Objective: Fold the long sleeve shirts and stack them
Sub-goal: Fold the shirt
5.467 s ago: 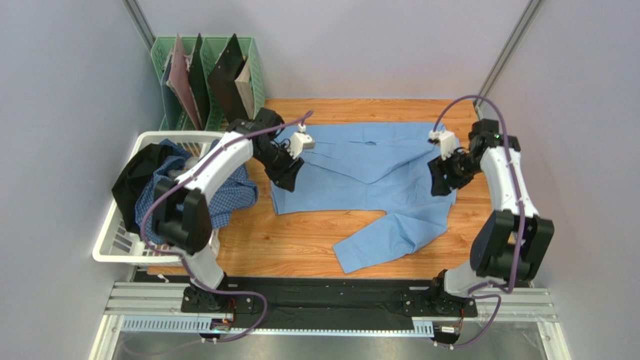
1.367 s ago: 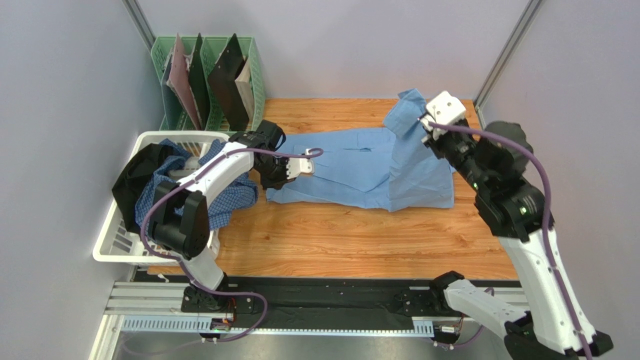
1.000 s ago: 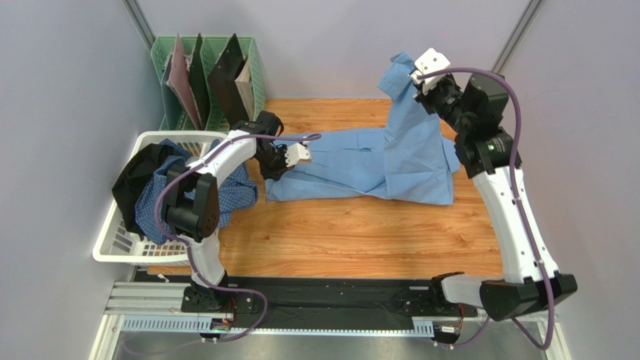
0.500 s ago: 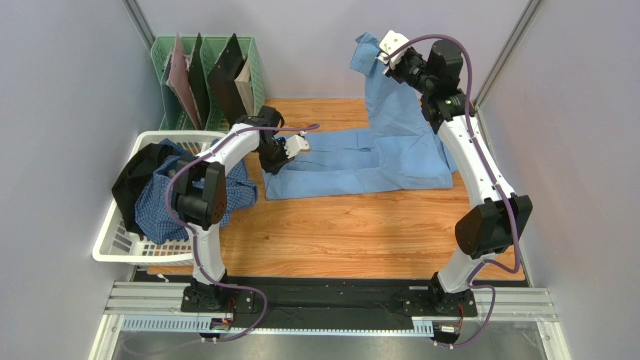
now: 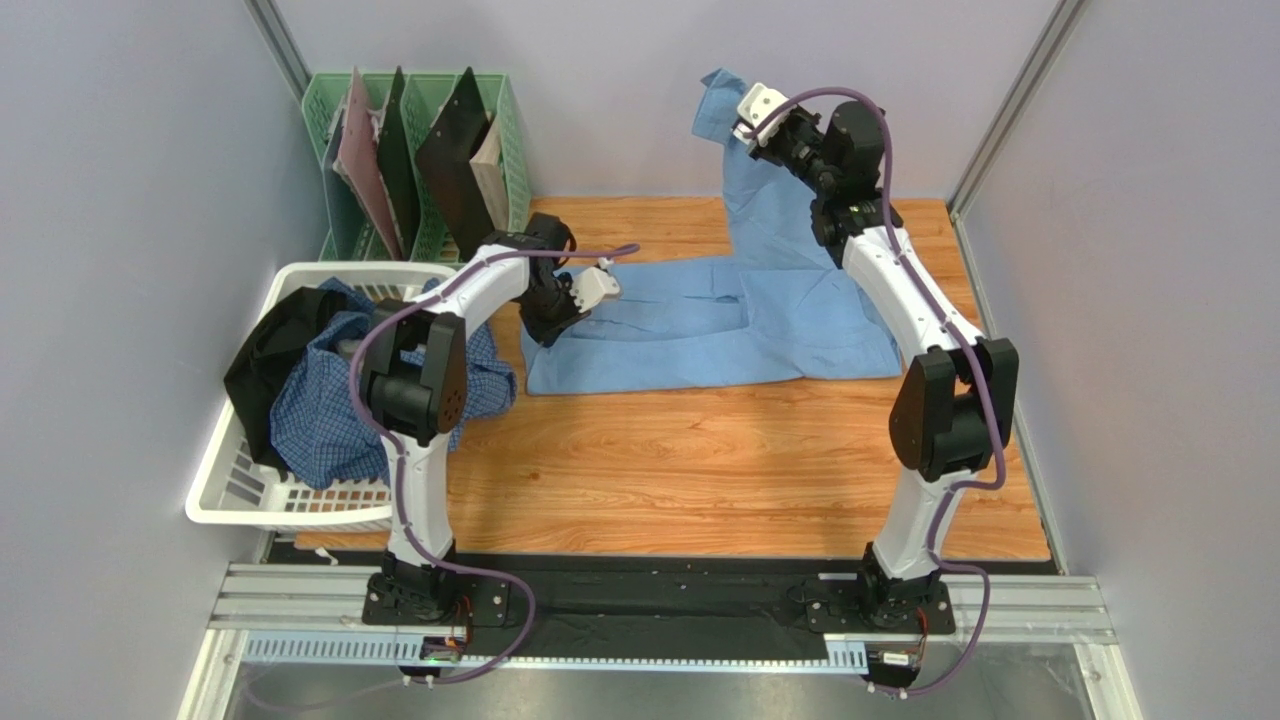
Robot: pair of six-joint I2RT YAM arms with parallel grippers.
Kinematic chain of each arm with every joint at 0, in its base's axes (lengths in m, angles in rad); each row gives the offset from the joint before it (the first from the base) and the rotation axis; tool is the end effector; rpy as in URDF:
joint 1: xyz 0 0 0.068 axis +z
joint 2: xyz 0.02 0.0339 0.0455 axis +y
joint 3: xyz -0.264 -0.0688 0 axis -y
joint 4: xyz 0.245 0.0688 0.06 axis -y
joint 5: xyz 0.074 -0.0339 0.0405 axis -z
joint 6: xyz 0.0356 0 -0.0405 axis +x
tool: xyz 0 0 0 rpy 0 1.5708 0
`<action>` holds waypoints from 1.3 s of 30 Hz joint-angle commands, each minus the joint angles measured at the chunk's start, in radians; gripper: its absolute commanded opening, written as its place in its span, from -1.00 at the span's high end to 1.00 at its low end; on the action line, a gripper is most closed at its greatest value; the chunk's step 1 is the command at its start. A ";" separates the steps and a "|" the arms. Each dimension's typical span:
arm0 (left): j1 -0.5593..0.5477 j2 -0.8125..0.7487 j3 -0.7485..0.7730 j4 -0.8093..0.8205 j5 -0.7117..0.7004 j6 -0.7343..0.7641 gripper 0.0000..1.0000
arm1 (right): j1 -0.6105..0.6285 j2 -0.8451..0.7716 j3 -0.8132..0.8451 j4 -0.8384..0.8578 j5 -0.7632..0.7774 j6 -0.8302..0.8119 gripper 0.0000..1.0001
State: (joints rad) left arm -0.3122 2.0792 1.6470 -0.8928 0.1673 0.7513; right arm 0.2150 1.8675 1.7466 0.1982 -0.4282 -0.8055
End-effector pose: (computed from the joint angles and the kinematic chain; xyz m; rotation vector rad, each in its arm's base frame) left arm 0.4004 -0.1355 0.1901 1.4765 2.4515 -0.1572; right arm 0.4401 0.1112 0.4042 -1.0142 1.1085 -0.1556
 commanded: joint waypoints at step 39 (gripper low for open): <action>-0.013 -0.007 0.043 -0.100 0.107 -0.236 -0.11 | -0.486 -0.021 -0.217 -1.209 -0.072 0.169 -0.12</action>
State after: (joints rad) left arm -0.3336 2.0506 1.6737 -0.9508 0.2646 0.5274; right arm -0.1955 1.7657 1.5570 -0.7963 -0.4168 -0.6575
